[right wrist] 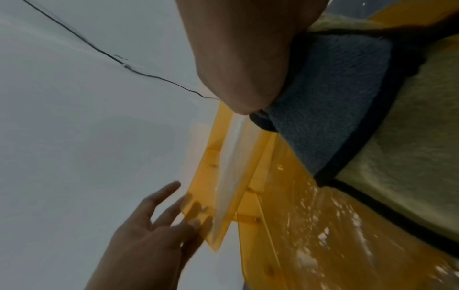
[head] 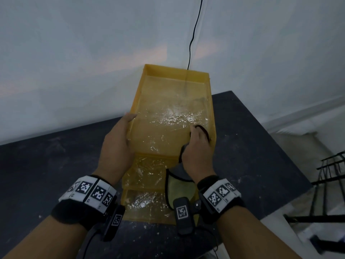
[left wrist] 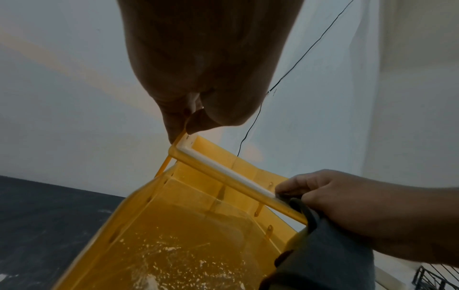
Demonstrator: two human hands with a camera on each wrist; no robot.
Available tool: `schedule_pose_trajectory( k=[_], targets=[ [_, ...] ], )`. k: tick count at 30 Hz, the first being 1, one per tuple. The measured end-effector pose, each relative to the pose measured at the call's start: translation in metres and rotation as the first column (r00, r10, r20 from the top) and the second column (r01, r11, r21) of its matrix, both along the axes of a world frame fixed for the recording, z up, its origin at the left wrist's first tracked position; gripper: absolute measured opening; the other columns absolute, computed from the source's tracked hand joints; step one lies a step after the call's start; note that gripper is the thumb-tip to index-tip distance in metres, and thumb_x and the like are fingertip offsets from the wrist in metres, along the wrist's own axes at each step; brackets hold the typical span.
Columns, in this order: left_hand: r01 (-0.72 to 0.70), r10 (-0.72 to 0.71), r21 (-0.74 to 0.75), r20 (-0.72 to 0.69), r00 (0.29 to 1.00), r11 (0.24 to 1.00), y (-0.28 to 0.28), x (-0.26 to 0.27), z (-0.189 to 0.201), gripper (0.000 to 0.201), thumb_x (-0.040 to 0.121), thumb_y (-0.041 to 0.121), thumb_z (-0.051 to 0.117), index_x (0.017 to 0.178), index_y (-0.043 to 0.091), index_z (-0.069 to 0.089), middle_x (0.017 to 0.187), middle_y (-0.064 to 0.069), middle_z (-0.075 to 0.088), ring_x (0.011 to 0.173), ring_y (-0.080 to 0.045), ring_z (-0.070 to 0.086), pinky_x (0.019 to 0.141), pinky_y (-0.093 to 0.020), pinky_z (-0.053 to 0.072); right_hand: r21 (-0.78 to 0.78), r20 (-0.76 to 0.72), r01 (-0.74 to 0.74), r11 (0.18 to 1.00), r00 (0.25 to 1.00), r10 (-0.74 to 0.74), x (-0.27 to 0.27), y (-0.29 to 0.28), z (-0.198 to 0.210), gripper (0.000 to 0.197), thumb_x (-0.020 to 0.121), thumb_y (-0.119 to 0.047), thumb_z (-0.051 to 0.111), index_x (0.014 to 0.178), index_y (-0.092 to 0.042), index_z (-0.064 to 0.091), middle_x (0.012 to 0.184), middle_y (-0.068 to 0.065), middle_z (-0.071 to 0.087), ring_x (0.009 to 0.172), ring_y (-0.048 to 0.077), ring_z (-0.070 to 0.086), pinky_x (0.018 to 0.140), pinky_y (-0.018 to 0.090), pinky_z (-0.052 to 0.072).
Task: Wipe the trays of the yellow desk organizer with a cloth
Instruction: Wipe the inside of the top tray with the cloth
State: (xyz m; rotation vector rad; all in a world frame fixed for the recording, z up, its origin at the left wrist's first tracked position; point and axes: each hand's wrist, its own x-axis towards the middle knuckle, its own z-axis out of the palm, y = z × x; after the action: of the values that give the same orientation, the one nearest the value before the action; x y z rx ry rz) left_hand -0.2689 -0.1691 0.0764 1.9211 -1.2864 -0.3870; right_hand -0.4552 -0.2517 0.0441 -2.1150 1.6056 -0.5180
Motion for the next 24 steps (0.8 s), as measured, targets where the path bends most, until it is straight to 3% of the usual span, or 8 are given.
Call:
schedule_pose_trajectory(
  k=[2, 4, 8, 11, 13, 16, 20, 24],
  targets=[
    [-0.008, 0.008, 0.014, -0.015, 1.000, 1.000, 0.001, 0.000, 0.002, 0.058, 0.083, 0.015, 0.045, 0.140, 0.026, 0.046, 0.135, -0.006, 0.059, 0.105, -0.016, 0.064, 0.086, -0.033, 0.051, 0.022, 0.062, -0.083, 0.996, 0.995, 0.082, 0.004, 0.016, 0.001, 0.054, 0.098, 0.003, 0.040, 0.150, -0.010, 0.039, 0.150, 0.006, 0.044, 0.136, 0.023, 0.043, 0.107, 0.026, 0.038],
    [-0.025, 0.025, 0.026, -0.004, 1.000, 0.999, 0.000, 0.001, -0.001, 0.058, 0.087, 0.003, 0.050, 0.140, 0.028, 0.046, 0.122, -0.002, 0.064, 0.082, 0.001, 0.060, 0.070, -0.023, 0.045, 0.065, 0.135, -0.208, 0.976, 0.971, 0.198, 0.006, 0.033, 0.004, 0.052, 0.099, 0.003, 0.038, 0.148, -0.013, 0.043, 0.150, 0.002, 0.046, 0.136, 0.019, 0.044, 0.109, 0.026, 0.038],
    [-0.009, 0.009, 0.028, 0.015, 1.000, 1.000, -0.002, 0.003, -0.006, 0.057, 0.089, 0.003, 0.049, 0.140, 0.029, 0.044, 0.138, -0.007, 0.057, 0.114, -0.024, 0.062, 0.087, -0.031, 0.048, -0.040, 0.220, -0.011, 0.999, 0.975, 0.020, 0.000, 0.011, 0.003, 0.053, 0.096, 0.007, 0.039, 0.146, -0.011, 0.044, 0.142, 0.004, 0.050, 0.128, 0.016, 0.047, 0.111, 0.033, 0.043],
    [0.009, -0.009, 0.018, -0.001, 1.000, 1.000, -0.001, 0.000, -0.004, 0.054, 0.086, 0.017, 0.048, 0.138, 0.027, 0.046, 0.135, -0.008, 0.059, 0.093, -0.015, 0.064, 0.078, -0.025, 0.047, 0.020, 0.122, 0.057, 0.998, 0.991, -0.059, -0.005, -0.010, 0.003, 0.059, 0.096, 0.007, 0.039, 0.153, -0.007, 0.032, 0.153, 0.008, 0.038, 0.142, 0.024, 0.036, 0.116, 0.034, 0.036],
    [-0.007, 0.006, 0.024, 0.004, 1.000, 1.000, -0.002, 0.002, -0.005, 0.056, 0.088, 0.004, 0.051, 0.138, 0.028, 0.046, 0.130, -0.006, 0.062, 0.074, 0.003, 0.055, 0.065, -0.014, 0.042, -0.009, 0.044, -0.009, 1.000, 0.999, 0.010, 0.001, -0.008, 0.002, 0.055, 0.097, 0.005, 0.040, 0.151, -0.008, 0.038, 0.151, 0.007, 0.043, 0.140, 0.024, 0.040, 0.111, 0.030, 0.036],
    [-0.003, 0.004, 0.056, -0.019, 1.000, 0.998, -0.002, 0.009, -0.006, 0.060, 0.088, 0.000, 0.052, 0.139, 0.032, 0.044, 0.107, -0.003, 0.068, 0.068, 0.004, 0.053, 0.057, -0.012, 0.037, 0.009, 0.157, -0.215, 0.977, 0.965, 0.211, 0.014, 0.014, 0.003, 0.050, 0.096, 0.006, 0.040, 0.141, -0.012, 0.052, 0.143, 0.003, 0.054, 0.132, 0.018, 0.049, 0.111, 0.021, 0.035],
    [0.044, -0.042, 0.041, -0.041, 0.998, 0.998, 0.001, 0.016, -0.010, 0.063, 0.090, 0.000, 0.051, 0.139, 0.038, 0.040, 0.103, -0.002, 0.071, 0.081, -0.015, 0.067, 0.068, -0.034, 0.057, 0.028, 0.233, -0.497, 0.868, 0.847, 0.477, 0.020, 0.034, 0.008, 0.050, 0.095, 0.007, 0.042, 0.136, -0.015, 0.060, 0.145, 0.001, 0.056, 0.132, 0.009, 0.046, 0.105, -0.003, 0.018],
    [0.093, -0.091, 0.016, -0.076, 0.993, 0.996, 0.002, 0.025, -0.017, 0.065, 0.092, 0.000, 0.051, 0.141, 0.041, 0.037, 0.115, 0.007, 0.068, 0.100, -0.016, 0.068, 0.088, -0.036, 0.055, -0.036, 0.285, -0.197, 0.980, 0.938, 0.199, 0.006, 0.001, 0.009, 0.055, 0.094, 0.010, 0.041, 0.141, -0.015, 0.054, 0.145, 0.002, 0.054, 0.129, 0.012, 0.049, 0.100, -0.001, 0.028]
  ],
)
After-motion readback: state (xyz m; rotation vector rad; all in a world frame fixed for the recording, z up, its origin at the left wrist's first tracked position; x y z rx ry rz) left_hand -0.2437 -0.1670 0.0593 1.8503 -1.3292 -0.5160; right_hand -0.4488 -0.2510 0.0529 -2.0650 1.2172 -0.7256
